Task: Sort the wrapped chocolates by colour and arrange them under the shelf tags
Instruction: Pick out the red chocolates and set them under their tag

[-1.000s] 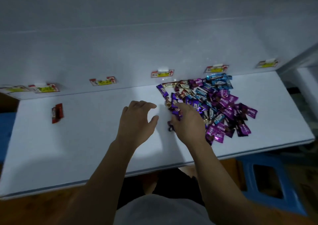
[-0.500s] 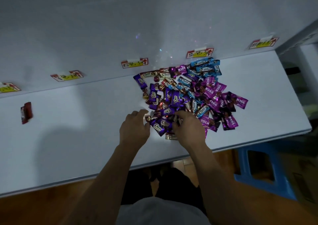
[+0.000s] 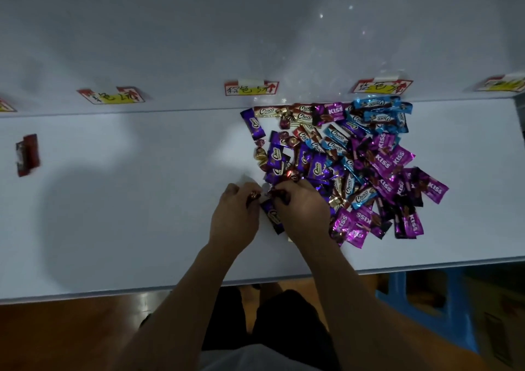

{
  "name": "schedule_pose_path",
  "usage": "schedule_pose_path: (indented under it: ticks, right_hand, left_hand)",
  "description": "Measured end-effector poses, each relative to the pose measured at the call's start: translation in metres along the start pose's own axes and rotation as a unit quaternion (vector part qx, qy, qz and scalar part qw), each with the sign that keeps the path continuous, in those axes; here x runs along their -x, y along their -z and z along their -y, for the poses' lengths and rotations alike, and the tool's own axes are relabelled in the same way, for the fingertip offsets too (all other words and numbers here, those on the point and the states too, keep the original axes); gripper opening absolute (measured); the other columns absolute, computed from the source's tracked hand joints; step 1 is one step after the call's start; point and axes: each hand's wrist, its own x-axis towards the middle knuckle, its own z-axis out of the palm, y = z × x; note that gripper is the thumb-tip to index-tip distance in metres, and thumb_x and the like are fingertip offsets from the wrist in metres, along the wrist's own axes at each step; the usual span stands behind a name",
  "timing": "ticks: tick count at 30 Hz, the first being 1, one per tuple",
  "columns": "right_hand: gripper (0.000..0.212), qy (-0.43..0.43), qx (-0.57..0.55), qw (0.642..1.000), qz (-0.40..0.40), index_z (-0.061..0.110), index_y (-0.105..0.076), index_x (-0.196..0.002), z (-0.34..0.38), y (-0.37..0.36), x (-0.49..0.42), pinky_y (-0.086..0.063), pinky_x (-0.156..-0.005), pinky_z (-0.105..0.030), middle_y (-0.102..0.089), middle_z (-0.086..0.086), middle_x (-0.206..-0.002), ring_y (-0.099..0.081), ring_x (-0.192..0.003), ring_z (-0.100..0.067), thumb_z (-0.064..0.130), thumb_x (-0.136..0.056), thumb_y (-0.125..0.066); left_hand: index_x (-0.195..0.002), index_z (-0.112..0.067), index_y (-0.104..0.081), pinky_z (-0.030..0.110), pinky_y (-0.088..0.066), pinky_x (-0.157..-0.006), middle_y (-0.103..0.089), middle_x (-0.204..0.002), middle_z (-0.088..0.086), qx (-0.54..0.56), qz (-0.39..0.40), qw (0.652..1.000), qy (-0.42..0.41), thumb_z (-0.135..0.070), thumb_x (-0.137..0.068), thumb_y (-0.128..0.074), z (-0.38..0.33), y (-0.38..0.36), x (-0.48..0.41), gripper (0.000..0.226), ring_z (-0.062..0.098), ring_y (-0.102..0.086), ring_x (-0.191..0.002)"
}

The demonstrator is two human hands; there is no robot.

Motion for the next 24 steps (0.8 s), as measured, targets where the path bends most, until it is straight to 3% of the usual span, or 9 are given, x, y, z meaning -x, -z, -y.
schedule_pose_path:
  ticks: [4, 6, 8, 11, 14, 16, 19, 22, 24]
  right_hand:
    - [0.023, -0.002, -0.052, 0.999, -0.010, 0.016, -0.070, -0.105, 0.007, 0.001, -0.001, -0.041, -0.062, -0.026, -0.061, -0.005, -0.102, -0.060, -0.082, -0.021, 0.031, -0.089, -0.063]
    - [0.022, 0.006, -0.105, 0.994, 0.007, 0.012, -0.066, -0.102, 0.012, 0.009, -0.001, -0.043, -0.062, -0.027, -0.063, -0.003, -0.095, -0.060, -0.080, -0.018, 0.031, -0.091, -0.062]
    - [0.012, 0.007, -0.193, 0.981, 0.031, 0.016, -0.063, -0.093, 0.019, 0.022, 0.001, -0.048, -0.065, -0.027, -0.065, 0.003, -0.083, -0.061, -0.074, -0.010, 0.028, -0.091, -0.064]
    - [0.013, -0.010, -0.316, 0.947, 0.052, 0.029, -0.060, -0.081, 0.031, 0.042, 0.001, -0.048, -0.067, -0.016, -0.064, 0.010, -0.079, -0.060, -0.071, 0.001, 0.021, -0.086, -0.070]
    - [0.013, -0.018, -0.374, 0.927, 0.032, 0.029, -0.068, -0.094, 0.041, 0.052, -0.004, -0.058, -0.073, -0.034, -0.070, 0.003, -0.087, -0.067, -0.079, -0.014, 0.018, -0.087, -0.068]
    - [0.018, -0.020, -0.392, 0.920, 0.016, 0.022, -0.071, -0.104, 0.044, 0.055, -0.005, -0.059, -0.070, -0.032, -0.072, 0.004, -0.086, -0.068, -0.077, -0.018, 0.013, -0.090, -0.065]
    - [0.024, -0.004, -0.368, 0.930, 0.013, 0.016, -0.070, -0.111, 0.044, 0.058, -0.006, -0.052, -0.063, -0.014, -0.069, 0.010, -0.081, -0.066, -0.070, -0.007, 0.006, -0.093, -0.059]
    - [0.020, -0.037, -0.394, 0.918, 0.032, 0.015, -0.067, -0.102, 0.041, 0.058, -0.005, -0.052, -0.060, -0.017, -0.069, 0.001, -0.077, -0.064, -0.063, -0.007, 0.001, -0.093, -0.057]
    - [0.013, -0.063, -0.399, 0.914, 0.045, 0.016, -0.065, -0.093, 0.037, 0.060, -0.007, -0.055, -0.061, -0.021, -0.068, 0.002, -0.076, -0.064, -0.061, -0.008, 0.004, -0.089, -0.064]
  left_hand:
    - [-0.124, -0.020, -0.058, 0.021, -0.044, -0.072, -0.057, -0.096, 0.002, 0.032, -0.003, 0.999, -0.002, -0.021, -0.097, -0.051, 0.001, 0.020, 0.004, 0.028, 0.010, -0.053, -0.077]
    - [-0.129, -0.019, -0.056, 0.014, -0.043, -0.071, -0.063, -0.093, 0.000, 0.056, -0.005, 0.998, 0.000, -0.023, -0.098, -0.050, -0.005, 0.031, 0.002, 0.031, 0.005, -0.055, -0.075]
    - [-0.122, -0.021, -0.056, 0.008, -0.041, -0.060, -0.064, -0.077, -0.004, 0.089, -0.013, 0.996, 0.000, -0.024, -0.096, -0.055, -0.015, 0.043, -0.002, 0.026, 0.005, -0.057, -0.064]
    - [-0.101, -0.022, -0.062, 0.013, -0.043, -0.058, -0.064, -0.072, -0.006, 0.178, -0.041, 0.983, 0.023, -0.021, -0.091, -0.064, -0.029, 0.055, -0.010, 0.010, 0.005, -0.058, -0.062]
    - [-0.094, -0.018, -0.068, 0.021, -0.048, -0.058, -0.063, -0.068, -0.007, 0.302, 0.005, 0.951, 0.067, -0.018, -0.091, -0.062, -0.038, 0.063, -0.019, 0.007, 0.006, -0.056, -0.059]
    - [-0.098, -0.017, -0.069, 0.024, -0.050, -0.060, -0.063, -0.070, -0.003, 0.339, 0.034, 0.938, 0.069, -0.017, -0.091, -0.062, -0.041, 0.064, -0.021, 0.010, 0.009, -0.057, -0.061]
    - [-0.098, -0.018, -0.069, 0.028, -0.053, -0.064, -0.066, -0.075, -0.001, 0.330, 0.047, 0.940, 0.073, -0.018, -0.090, -0.063, -0.042, 0.061, -0.024, 0.010, 0.010, -0.059, -0.065]
    - [-0.099, -0.019, -0.068, 0.024, -0.053, -0.066, -0.067, -0.076, -0.007, 0.265, 0.029, 0.963, 0.040, -0.019, -0.089, -0.065, -0.043, 0.058, -0.024, 0.010, 0.002, -0.059, -0.066]
    - [-0.100, -0.019, -0.068, 0.014, -0.048, -0.066, -0.065, -0.078, -0.012, 0.220, 0.021, 0.975, -0.010, -0.018, -0.088, -0.066, -0.045, 0.058, -0.024, 0.012, -0.002, -0.059, -0.069]
